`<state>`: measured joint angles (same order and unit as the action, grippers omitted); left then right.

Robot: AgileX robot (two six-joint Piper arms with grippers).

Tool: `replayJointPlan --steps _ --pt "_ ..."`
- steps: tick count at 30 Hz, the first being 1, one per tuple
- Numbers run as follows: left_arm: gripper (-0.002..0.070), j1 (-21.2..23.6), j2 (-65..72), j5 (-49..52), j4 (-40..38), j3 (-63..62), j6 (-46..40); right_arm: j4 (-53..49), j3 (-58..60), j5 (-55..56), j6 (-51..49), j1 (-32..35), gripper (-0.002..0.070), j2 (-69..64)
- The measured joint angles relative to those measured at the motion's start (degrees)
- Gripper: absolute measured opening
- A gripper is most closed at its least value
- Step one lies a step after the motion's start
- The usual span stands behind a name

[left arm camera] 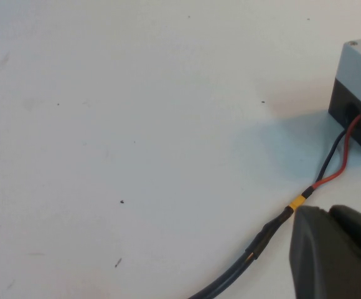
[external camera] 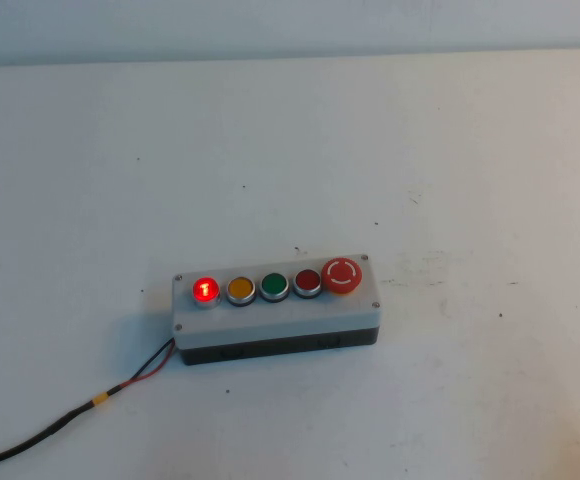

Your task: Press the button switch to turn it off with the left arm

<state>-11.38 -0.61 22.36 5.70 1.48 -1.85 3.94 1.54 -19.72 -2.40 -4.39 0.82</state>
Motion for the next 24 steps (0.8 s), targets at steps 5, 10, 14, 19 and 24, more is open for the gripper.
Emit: replayJointPlan --steps 5,10,14,19,24 --pt "-0.0003 0.0 0.0 0.0 0.0 0.0 0.0 0.0 0.0 0.0 0.0 0.0 -0.0016 0.0" --pt "-0.0003 0.0 0.0 0.0 0.0 0.0 0.0 0.0 0.0 0.0 0.0 0.0 -0.0016 0.0" --pt "-0.0003 0.0 0.0 0.0 0.66 0.0 0.0 0.0 0.0 0.0 0.0 0.0 -0.0016 0.0" --pt "-0.0003 0.0 0.0 0.0 0.72 0.0 0.0 0.0 0.0 0.0 0.0 0.0 -0.0016 0.0" --pt "-0.0003 0.0 0.0 0.0 0.86 0.0 0.0 0.0 0.0 0.0 0.0 0.0 -0.0016 0.0"
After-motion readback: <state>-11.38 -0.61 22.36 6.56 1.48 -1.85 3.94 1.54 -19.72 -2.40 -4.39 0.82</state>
